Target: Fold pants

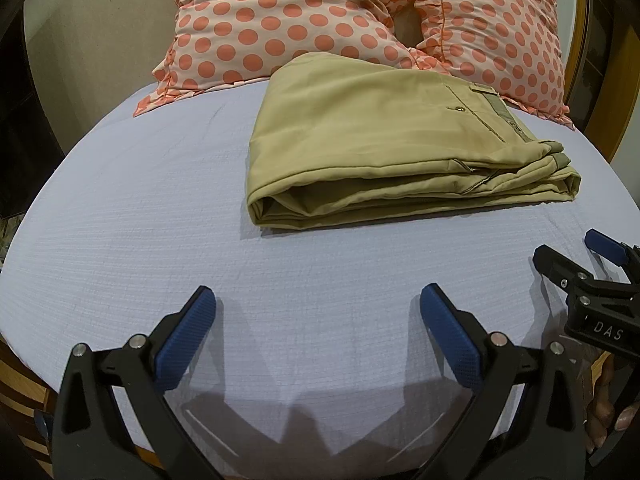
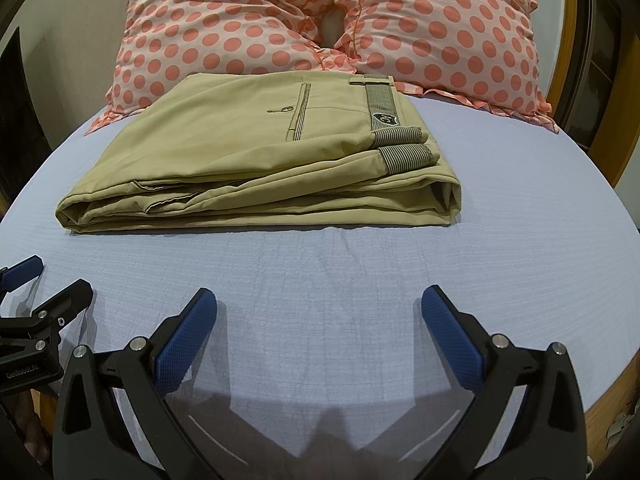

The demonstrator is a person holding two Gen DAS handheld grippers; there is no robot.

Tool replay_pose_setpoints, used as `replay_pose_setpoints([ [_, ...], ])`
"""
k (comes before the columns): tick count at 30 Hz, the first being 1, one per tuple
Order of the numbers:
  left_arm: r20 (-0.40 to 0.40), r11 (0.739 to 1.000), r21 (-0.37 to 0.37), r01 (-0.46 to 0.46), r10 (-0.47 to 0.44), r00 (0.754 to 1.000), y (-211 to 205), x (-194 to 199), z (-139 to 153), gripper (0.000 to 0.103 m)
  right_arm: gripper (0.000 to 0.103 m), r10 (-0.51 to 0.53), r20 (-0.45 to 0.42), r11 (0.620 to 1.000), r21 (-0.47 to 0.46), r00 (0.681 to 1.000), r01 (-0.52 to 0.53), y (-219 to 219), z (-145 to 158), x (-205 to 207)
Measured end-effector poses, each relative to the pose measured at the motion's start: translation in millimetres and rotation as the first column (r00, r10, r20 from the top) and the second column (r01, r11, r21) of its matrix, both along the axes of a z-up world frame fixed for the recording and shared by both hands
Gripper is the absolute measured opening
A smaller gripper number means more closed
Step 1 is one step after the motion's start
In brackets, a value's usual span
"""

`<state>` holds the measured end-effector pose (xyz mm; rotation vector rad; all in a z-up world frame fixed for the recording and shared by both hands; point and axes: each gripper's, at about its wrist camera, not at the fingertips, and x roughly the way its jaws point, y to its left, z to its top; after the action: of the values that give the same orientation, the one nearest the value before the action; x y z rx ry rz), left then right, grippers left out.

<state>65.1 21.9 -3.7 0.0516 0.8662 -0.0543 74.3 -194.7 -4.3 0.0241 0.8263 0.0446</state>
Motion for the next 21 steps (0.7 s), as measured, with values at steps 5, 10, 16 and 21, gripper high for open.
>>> replay_pose_setpoints([
  [5, -0.002, 1.0, 0.0, 0.0, 0.0, 1.0, 0.2, 0.2, 0.1, 0.101, 0.102, 0.002, 0.0, 1.0, 0.0, 1.0, -0.002, -0.5, 0.1, 0.1],
  [10, -0.007, 1.0, -0.001, -0.002, 0.002, 1.0, -0.2, 0.8, -0.4, 0.101, 0.102, 0.001, -0.001, 1.0, 0.0, 1.0, -0.001, -0.3, 0.1, 0.2],
  [16, -0.024, 1.0, -0.002, -0.001, 0.001, 1.0, 0.1, 3.3, -0.7, 0.101, 0.102, 0.001, -0.001, 1.0, 0.0, 1.0, -0.001, -0.1, 0.1, 0.1],
  [21, -0.03, 1.0, -0.003, -0.001, 0.001, 1.0, -0.6, 3.1, -1.0, 0.101, 0.102, 0.001, 0.0, 1.0, 0.0, 1.0, -0.001, -0.1, 0.1, 0.0],
])
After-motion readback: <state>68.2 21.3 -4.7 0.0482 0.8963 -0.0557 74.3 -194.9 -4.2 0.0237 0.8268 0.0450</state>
